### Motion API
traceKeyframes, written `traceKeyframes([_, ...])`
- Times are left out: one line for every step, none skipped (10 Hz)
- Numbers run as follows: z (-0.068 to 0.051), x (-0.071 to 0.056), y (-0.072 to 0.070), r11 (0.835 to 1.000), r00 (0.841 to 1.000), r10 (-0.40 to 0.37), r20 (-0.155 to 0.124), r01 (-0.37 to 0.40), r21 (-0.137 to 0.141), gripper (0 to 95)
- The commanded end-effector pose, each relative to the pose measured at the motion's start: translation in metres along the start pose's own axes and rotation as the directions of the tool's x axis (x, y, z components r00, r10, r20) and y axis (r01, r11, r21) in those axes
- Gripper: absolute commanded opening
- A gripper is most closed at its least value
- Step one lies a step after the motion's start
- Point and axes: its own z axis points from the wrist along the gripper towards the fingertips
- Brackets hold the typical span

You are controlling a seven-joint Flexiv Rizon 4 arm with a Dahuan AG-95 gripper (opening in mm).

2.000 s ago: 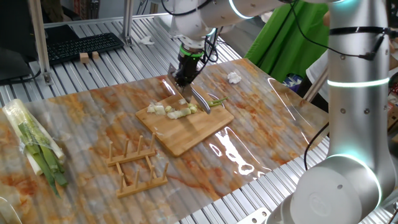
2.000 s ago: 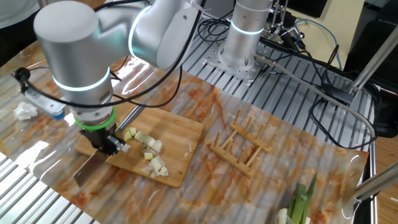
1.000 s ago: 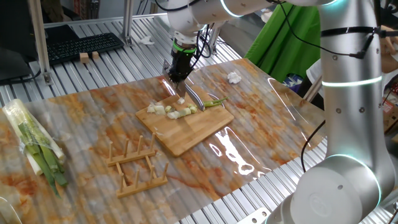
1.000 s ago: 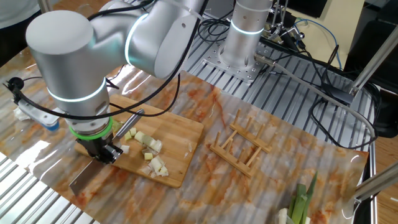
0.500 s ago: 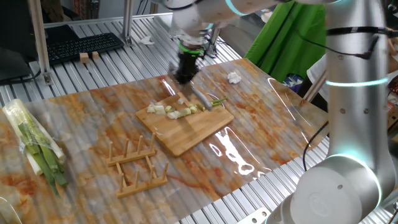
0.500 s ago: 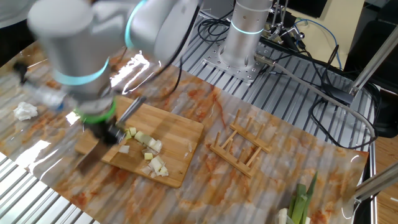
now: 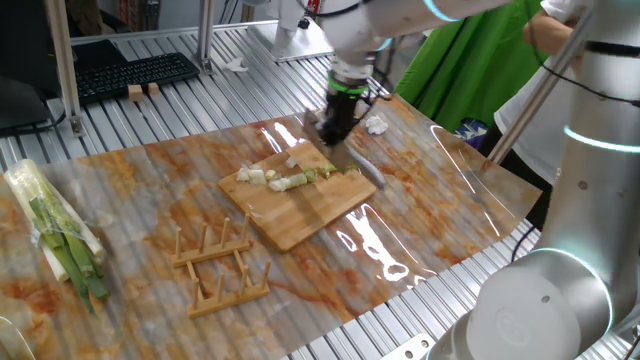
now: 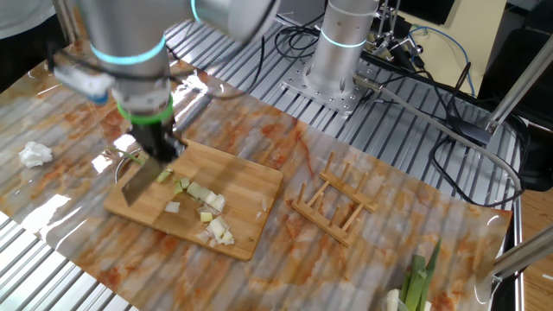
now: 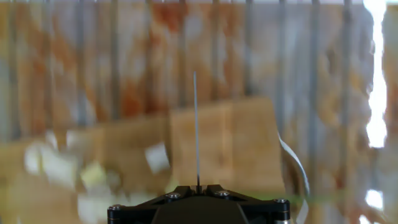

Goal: Chop the scallions

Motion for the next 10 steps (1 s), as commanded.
traceKeyframes([-0.009, 0.014, -0.008, 1.000, 1.000, -0.016, 0.001, 0.016, 0.000, 0.0])
traceKeyframes([-0.010, 0.016, -0.009, 1.000, 1.000, -0.021, 0.004, 0.021, 0.001, 0.0])
traceKeyframes([-0.009, 0.016, -0.010, 1.000, 1.000, -0.028, 0.005, 0.028, 0.004, 0.0])
traceKeyframes([-0.005, 0.016, -0.015, 0.999, 0.999, -0.036, 0.008, 0.036, 0.003, 0.0])
traceKeyframes([-0.001, 0.015, -0.018, 0.999, 0.999, -0.042, 0.011, 0.042, 0.002, 0.0])
traceKeyframes([0.001, 0.014, -0.019, 0.999, 0.999, -0.041, 0.011, 0.041, 0.001, 0.0])
traceKeyframes([0.003, 0.011, -0.018, 0.999, 0.999, -0.042, 0.011, 0.042, 0.000, 0.0])
traceKeyframes([0.005, 0.010, -0.016, 0.999, 0.999, -0.043, 0.013, 0.043, -0.002, 0.0])
traceKeyframes([0.006, 0.008, -0.015, 0.999, 0.999, -0.046, 0.013, 0.046, 0.002, 0.0])
traceKeyframes([0.007, 0.007, -0.015, 0.999, 0.999, -0.048, 0.011, 0.048, 0.003, 0.0])
